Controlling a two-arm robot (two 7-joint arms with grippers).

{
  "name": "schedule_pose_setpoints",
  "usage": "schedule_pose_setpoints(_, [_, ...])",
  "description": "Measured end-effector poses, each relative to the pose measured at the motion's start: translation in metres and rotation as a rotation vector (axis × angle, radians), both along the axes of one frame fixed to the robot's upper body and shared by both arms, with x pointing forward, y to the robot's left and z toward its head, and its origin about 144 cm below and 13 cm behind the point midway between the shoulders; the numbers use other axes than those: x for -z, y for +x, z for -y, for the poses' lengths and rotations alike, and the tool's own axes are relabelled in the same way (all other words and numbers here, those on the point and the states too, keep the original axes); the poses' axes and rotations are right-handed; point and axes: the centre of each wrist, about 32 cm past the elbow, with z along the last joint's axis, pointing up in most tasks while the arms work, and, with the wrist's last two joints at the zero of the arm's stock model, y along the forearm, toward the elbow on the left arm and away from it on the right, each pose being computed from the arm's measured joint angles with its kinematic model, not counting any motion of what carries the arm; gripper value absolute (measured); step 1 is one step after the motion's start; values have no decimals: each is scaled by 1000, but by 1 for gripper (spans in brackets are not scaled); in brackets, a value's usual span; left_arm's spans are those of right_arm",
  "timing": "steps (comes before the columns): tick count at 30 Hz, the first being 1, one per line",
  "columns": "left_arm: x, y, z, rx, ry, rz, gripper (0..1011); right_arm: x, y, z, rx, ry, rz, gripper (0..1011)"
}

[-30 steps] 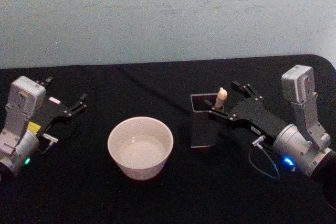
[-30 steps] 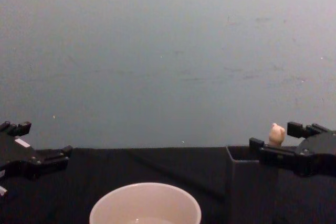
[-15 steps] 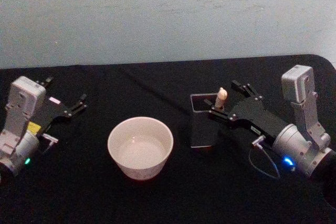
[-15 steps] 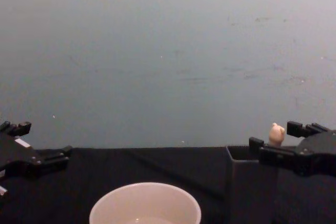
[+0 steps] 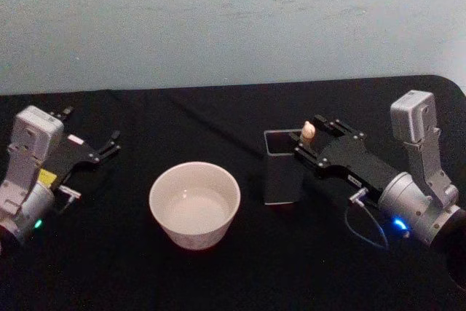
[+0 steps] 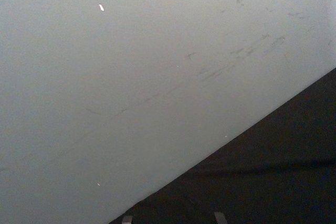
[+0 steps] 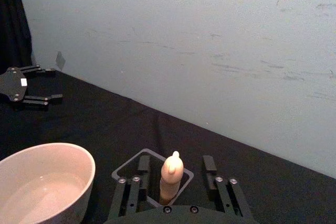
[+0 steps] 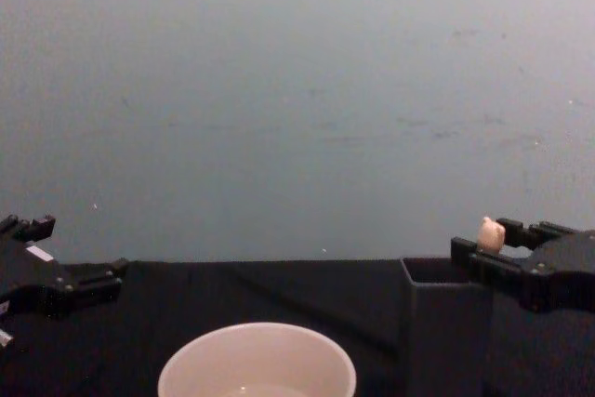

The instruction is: Pick up the stirring spoon with one hand, stir inside the cup, then place it back in its original position.

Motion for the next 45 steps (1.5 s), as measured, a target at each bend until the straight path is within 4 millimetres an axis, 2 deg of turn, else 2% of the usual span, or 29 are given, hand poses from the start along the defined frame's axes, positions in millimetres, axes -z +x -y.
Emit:
schedule_pose_setpoints(7, [0, 0, 0, 0, 0, 0, 1001, 0, 0, 0, 0, 0, 0, 417])
schedule_pose_setpoints(8, [0, 0, 0, 0, 0, 0, 1001, 0, 0, 0, 0, 0, 0, 417])
schedule_pose_setpoints(10, [0, 0, 0, 0, 0, 0, 1001, 0, 0, 0, 0, 0, 0, 314])
schedule_pose_setpoints(13, [0, 0, 0, 0, 0, 0, 1001, 0, 0, 0, 0, 0, 0, 225])
schedule_pose_setpoints(35, [0, 0, 0, 0, 0, 0, 1001, -2, 2, 1, -14, 6, 2, 214])
schedule_pose_setpoints(45, [0, 0, 0, 0, 0, 0, 1001, -17, 2, 5, -25, 59, 7, 214])
